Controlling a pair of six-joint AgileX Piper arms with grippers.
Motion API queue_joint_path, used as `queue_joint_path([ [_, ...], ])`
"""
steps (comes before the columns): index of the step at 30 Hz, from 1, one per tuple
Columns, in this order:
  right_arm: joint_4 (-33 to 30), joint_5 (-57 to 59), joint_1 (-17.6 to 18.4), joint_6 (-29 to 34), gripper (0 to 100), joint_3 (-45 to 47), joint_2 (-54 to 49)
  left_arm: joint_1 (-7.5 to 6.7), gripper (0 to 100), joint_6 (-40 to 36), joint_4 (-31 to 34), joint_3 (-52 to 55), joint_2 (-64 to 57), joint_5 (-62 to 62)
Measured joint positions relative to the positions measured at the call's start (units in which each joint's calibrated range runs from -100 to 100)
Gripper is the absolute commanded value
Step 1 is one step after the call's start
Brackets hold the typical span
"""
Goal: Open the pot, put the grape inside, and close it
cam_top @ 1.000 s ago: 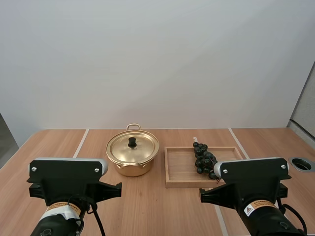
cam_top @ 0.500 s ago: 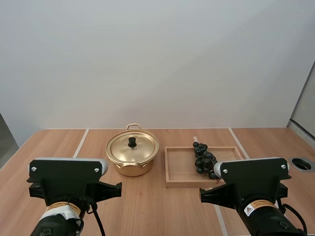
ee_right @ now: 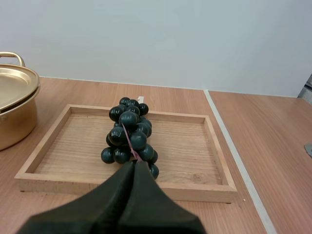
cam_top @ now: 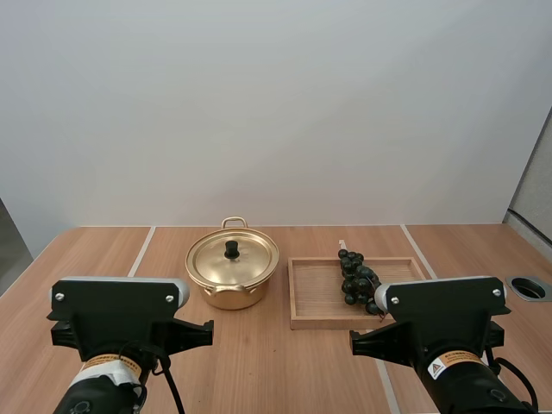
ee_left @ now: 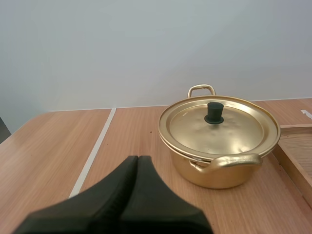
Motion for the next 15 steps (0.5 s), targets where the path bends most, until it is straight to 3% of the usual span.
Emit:
queue_joint_path([
  [6, 0.0, -12.7, 0.0, 0.0, 0, 0.0, 0.0, 0.00, 0, 0.0, 0.0, 0.0, 0.0, -2.9],
  [10, 0.0, -29.7, 0.0, 0.0, 0, 0.0, 0.0, 0.00, 0, 0.0, 0.0, -1.9, 0.0, -12.8],
  [15, 0.0, -29.6, 0.0, 0.0, 0, -4.3, 0.0, 0.00, 0, 0.0, 0.0, -10.2, -0.1, -24.9],
])
